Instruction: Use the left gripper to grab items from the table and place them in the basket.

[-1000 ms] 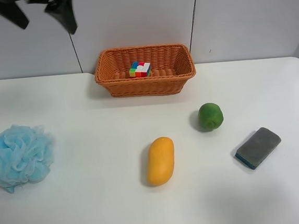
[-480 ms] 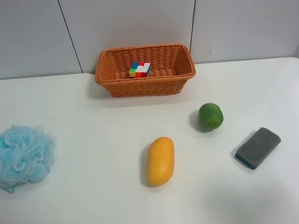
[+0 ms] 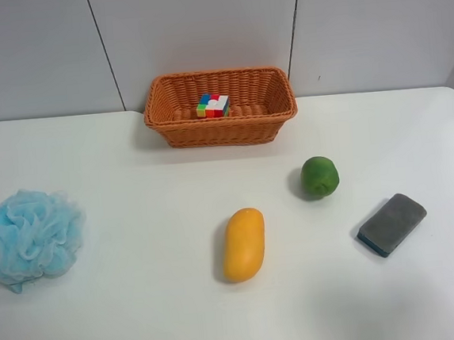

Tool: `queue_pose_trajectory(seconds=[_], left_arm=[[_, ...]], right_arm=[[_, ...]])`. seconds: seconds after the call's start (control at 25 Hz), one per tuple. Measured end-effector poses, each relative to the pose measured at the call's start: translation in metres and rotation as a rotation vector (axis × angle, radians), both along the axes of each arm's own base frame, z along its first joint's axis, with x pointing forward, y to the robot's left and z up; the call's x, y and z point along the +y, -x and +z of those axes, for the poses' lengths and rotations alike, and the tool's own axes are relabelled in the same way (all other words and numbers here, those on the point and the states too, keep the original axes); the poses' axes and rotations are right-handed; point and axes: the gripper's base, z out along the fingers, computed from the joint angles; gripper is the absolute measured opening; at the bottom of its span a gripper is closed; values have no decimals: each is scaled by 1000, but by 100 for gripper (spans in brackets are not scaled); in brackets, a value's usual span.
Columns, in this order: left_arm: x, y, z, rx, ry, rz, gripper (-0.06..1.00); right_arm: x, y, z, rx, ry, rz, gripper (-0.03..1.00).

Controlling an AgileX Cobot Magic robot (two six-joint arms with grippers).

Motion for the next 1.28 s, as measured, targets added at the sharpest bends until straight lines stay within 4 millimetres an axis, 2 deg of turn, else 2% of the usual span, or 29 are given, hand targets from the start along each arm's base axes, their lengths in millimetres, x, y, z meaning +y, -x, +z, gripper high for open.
queue_pose_trajectory(seconds=[0.4, 0.68, 1.28], left_arm=[[-6, 21, -42, -67, 109, 76, 99], [-8, 38, -44, -175, 115, 67, 99], [-8, 39, -44, -175, 116, 66, 99]], right_arm=[[0, 0, 0, 0, 0, 0, 99], [0, 0, 0, 0, 0, 0, 99], [0, 0, 0, 0, 0, 0, 99]])
